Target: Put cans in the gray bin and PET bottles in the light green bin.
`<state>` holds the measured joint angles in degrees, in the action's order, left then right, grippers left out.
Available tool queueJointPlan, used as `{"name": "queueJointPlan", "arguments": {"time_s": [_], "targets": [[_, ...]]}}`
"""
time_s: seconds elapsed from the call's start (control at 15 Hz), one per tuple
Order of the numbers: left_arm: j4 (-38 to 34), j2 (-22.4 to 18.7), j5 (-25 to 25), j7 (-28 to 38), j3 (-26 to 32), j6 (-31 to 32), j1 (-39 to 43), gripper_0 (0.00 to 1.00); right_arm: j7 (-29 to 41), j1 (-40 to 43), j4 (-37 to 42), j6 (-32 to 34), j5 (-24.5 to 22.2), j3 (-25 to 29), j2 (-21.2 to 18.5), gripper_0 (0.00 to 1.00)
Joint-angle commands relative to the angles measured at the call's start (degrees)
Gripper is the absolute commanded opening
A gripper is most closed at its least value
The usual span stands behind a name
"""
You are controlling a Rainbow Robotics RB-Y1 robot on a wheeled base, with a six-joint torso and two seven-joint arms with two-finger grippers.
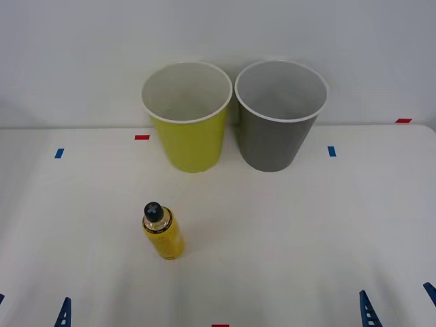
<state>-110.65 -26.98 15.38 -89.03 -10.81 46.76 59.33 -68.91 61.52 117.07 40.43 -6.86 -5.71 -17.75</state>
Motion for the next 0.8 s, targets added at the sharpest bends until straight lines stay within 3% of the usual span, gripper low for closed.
{"name": "queueJointPlan", "arguments": {"time_s": [0.07, 0.8], "targets": [[0.0, 0.0, 0.0, 0.0, 0.0, 0.0, 0.0, 1.00, 0.0, 0.0, 0.0, 0.0, 0.0, 0.0, 0.0, 1.00], [0.0, 0.0, 0.0, 0.0, 0.0, 0.0, 0.0, 1.00, 0.0, 0.0, 0.0, 0.0, 0.0, 0.0, 0.0, 1.00]]}}
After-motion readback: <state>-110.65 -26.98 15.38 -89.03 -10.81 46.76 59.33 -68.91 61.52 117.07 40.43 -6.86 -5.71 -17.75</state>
